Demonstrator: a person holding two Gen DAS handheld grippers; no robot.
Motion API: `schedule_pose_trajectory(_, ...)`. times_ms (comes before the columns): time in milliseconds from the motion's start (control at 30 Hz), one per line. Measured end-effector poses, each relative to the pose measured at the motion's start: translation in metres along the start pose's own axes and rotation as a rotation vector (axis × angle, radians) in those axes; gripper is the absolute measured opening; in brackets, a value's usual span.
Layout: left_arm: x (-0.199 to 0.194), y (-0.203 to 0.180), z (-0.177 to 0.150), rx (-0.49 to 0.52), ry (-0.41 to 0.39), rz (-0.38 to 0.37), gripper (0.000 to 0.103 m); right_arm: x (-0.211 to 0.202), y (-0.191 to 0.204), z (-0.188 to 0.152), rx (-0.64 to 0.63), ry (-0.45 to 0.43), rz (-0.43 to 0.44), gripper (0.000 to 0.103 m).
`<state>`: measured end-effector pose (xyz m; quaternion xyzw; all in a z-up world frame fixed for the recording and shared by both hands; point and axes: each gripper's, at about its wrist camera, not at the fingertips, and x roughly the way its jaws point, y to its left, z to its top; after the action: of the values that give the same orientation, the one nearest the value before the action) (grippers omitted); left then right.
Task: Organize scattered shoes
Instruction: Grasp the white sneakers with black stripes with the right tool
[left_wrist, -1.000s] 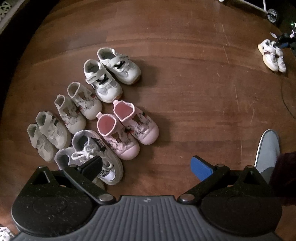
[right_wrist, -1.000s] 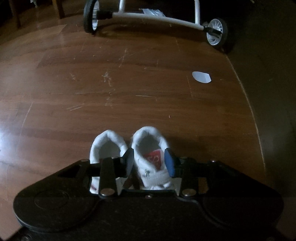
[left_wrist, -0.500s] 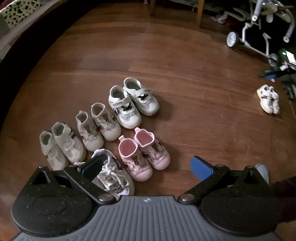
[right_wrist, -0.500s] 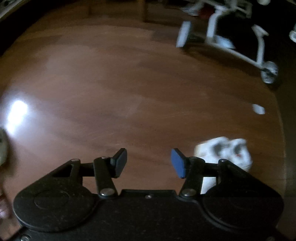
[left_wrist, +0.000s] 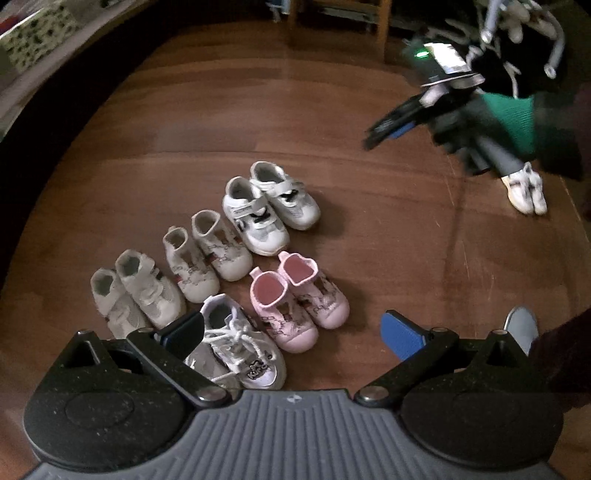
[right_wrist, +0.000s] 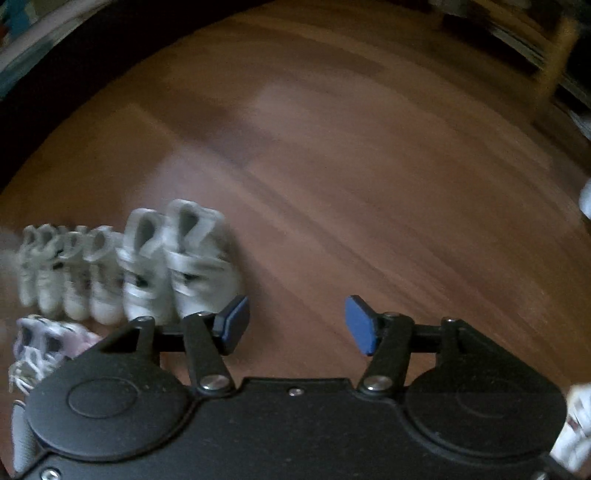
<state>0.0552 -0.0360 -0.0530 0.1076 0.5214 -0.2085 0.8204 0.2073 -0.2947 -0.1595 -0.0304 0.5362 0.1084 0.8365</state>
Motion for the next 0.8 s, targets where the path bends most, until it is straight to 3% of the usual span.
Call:
schedule_pose_trajectory(267,-0.002,0.014,0.0,-0.045,-0.014,0.021,0.103,0.065,0.071,0.032,-0.085,0.047,0.041,0.06)
schedule_pose_trajectory(567,-0.002,0.041,-0.004,-0.123,-0.056,0.229,0.102,0.115,0.094,0.042,-0.125,0.064,0.031,0.06)
schedule_pose_trajectory(800,-0.001,0.053,-0.003,-0.147,-0.054,0.32,0.102,0.13,0.111,0.052,-0.17,0.057,-0.001,0.06)
